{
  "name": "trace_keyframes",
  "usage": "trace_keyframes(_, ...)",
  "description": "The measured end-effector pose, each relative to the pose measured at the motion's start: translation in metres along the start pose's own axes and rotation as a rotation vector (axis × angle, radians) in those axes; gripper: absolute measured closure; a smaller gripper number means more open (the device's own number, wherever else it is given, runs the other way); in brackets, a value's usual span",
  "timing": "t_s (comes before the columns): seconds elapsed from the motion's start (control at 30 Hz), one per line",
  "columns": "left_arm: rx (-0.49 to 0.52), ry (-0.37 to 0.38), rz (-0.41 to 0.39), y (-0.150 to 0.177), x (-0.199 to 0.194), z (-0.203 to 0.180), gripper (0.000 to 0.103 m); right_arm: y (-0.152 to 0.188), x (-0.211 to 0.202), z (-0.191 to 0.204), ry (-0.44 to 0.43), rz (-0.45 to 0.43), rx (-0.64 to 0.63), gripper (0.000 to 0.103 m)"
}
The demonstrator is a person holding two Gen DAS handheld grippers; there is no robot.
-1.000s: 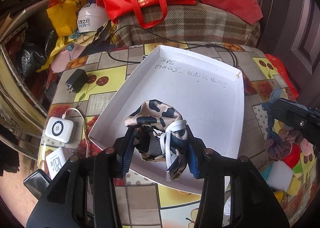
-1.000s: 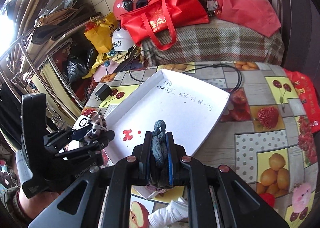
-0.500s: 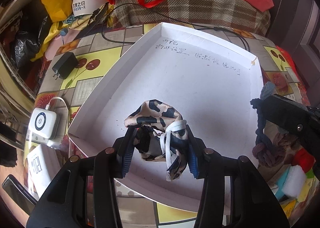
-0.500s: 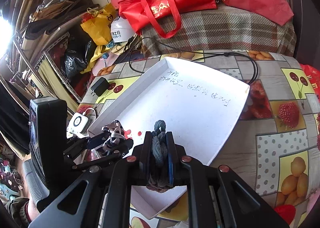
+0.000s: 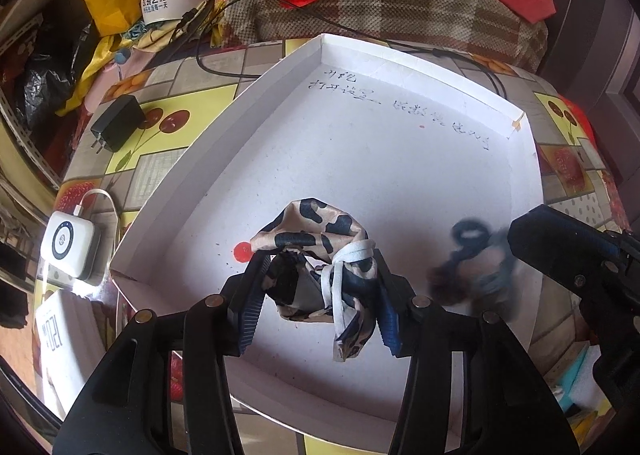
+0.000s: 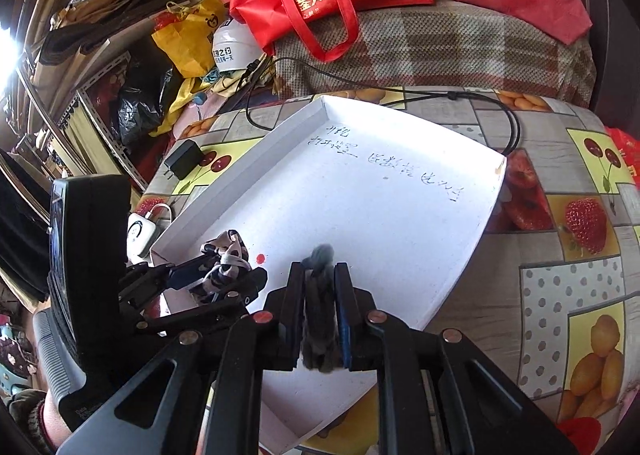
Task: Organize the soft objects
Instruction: 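Carry the scarf and rope toy into the white tray and open both tools, then move both tools back to the pile of soft items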
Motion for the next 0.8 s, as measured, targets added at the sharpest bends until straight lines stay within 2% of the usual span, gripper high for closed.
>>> trace_keyframes(0.07, 0.003, -0.025, -0.017, 0.0, -0.002, 0.001, 0.039, 0.0, -0.001, 0.0, 0.006, -0.018, -0.004, 0.088)
trace_keyframes(0.1, 0.007, -0.036, -0.026, 0.0, -0.004, 0.001, 0.022, -0.001, -0.001, 0.0, 0.008, -0.026, -0.002, 0.086)
trace_keyframes(0.13, 0.012, -0.045, -0.036, -0.001, -0.005, 0.001, 0.007, 0.0, -0.001, 0.0, 0.006, -0.032, 0.001, 0.065)
trace_keyframes(0.17, 0.008, -0.047, -0.043, -0.001, -0.007, 0.002, 0.001, 0.0, -0.002, -0.001, 0.009, -0.036, 0.001, 0.045)
trace_keyframes(0.2, -0.015, -0.048, -0.051, -0.001, -0.007, 0.005, 0.0, 0.001, -0.002, -0.002, 0.024, -0.037, 0.002, 0.012)
trace_keyframes(0.23, -0.023, -0.058, -0.048, -0.001, -0.006, 0.009, 0.0, 0.0, -0.004, -0.005, 0.045, -0.051, 0.005, 0.0)
trace_keyframes(0.43, -0.036, -0.07, -0.065, -0.002, -0.016, 0.009, 0.0, 0.001, -0.023, -0.008, 0.045, -0.101, -0.009, 0.0)
trace_keyframes(0.8, -0.031, -0.059, -0.12, -0.001, -0.061, -0.005, 0.0, 0.004, -0.058, 0.006, 0.032, -0.143, -0.015, 0.0)
Point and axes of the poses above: each gripper's, at about its wrist camera, not at the fingertips, and x roughly the way its jaws point, z to its left, y to its underside, the point moved 5 cm from there along x, roughly the way its jaws point, and after that the axes turned 10 degrees about x, right-handed, at the moved point
